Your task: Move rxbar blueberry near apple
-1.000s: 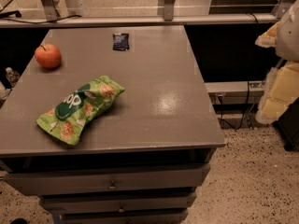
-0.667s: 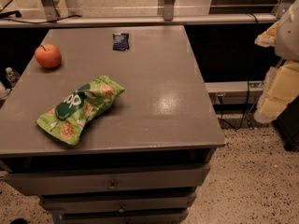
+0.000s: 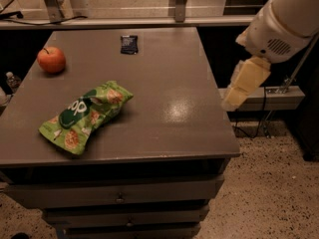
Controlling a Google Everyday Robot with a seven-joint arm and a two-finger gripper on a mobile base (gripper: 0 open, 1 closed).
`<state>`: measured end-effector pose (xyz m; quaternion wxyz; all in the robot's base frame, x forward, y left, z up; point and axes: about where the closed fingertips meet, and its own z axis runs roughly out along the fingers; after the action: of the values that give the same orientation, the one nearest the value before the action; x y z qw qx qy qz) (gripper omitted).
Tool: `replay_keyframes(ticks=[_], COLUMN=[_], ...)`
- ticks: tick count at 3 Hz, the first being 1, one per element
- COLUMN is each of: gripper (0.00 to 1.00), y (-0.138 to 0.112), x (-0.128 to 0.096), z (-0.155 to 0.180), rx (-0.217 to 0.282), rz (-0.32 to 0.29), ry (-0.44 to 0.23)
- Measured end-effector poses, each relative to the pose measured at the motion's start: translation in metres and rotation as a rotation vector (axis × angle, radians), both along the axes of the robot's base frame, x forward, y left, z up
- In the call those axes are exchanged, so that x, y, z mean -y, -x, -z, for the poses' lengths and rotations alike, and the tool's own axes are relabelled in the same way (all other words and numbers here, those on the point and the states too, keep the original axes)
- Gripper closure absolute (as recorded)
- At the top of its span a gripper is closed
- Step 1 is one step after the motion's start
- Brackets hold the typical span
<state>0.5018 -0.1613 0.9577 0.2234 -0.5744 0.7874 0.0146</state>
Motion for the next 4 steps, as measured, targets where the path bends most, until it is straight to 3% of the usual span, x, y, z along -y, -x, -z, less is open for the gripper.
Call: replay_keyframes(ticks=[2,3,4], gripper=[0.00,0.00,0.00], y=[-0.067,-0.085,-0.085], x=[-0.079,-0.113,-0.113], z=[0.000,-0.010,-0.010], rx=[0.036,0.031,0.031], rz=[0.107,0.202,0.202], ry=[-0.179,-0.273,-0.273])
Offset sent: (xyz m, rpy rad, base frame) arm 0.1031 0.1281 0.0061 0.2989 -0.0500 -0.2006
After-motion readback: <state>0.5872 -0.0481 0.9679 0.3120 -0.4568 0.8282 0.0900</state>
